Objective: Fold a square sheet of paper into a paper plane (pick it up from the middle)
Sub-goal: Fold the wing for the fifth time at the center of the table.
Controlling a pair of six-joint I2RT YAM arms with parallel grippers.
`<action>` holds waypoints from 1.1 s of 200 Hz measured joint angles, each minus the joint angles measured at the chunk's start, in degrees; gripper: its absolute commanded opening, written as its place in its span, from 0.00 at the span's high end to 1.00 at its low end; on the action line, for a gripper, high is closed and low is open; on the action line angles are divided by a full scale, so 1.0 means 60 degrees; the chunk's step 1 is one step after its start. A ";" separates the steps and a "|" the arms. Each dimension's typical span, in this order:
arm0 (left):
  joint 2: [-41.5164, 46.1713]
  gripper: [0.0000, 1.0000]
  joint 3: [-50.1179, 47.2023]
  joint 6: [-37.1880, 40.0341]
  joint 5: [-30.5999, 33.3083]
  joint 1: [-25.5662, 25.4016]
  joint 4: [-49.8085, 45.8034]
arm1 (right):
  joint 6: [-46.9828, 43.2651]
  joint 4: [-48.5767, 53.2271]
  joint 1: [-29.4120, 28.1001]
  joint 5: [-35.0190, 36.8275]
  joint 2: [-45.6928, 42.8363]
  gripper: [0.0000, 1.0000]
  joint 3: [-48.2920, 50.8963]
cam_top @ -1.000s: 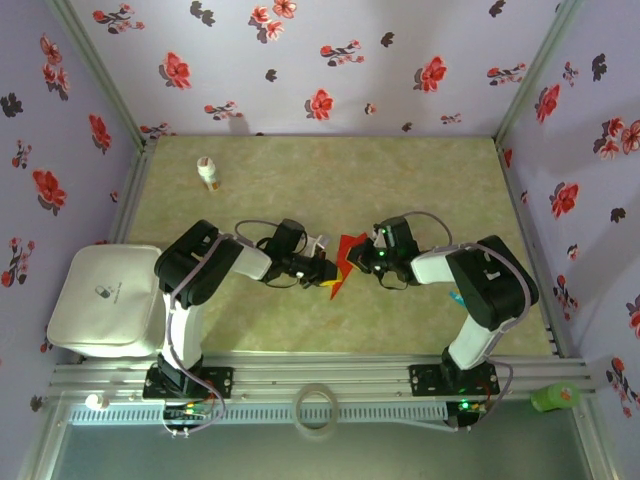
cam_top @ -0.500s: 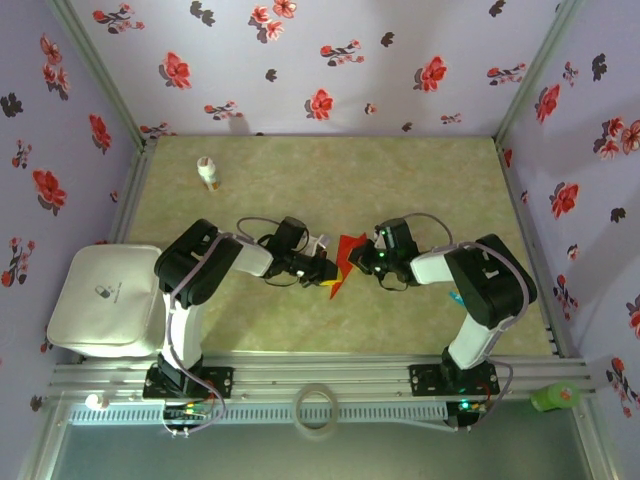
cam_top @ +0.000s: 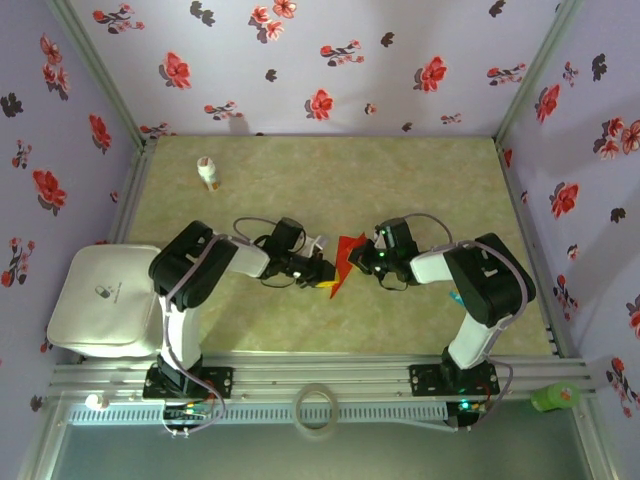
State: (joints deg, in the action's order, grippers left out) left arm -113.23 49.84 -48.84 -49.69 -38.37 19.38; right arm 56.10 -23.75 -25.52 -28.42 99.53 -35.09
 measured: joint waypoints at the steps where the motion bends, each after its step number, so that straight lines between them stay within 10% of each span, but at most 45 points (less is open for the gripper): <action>1: 0.0004 0.86 -0.0004 0.0007 0.0000 0.0004 -0.0007 | 0.0004 0.0000 0.0004 -0.0007 0.0004 0.94 0.0000; 56: 0.0084 0.95 -0.0047 0.0448 0.0025 0.0051 -0.0437 | 0.0004 0.0175 0.0022 -0.0164 0.0058 0.94 -0.0109; 220: 0.0415 0.78 0.0608 0.1963 0.0025 0.0022 -0.2994 | 0.0000 0.0532 0.0022 -0.0149 0.0062 0.93 -0.0270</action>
State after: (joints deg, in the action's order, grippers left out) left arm -110.74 53.49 -37.06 -49.54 -38.24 1.41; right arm 56.10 -20.56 -25.39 -29.32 99.90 -36.71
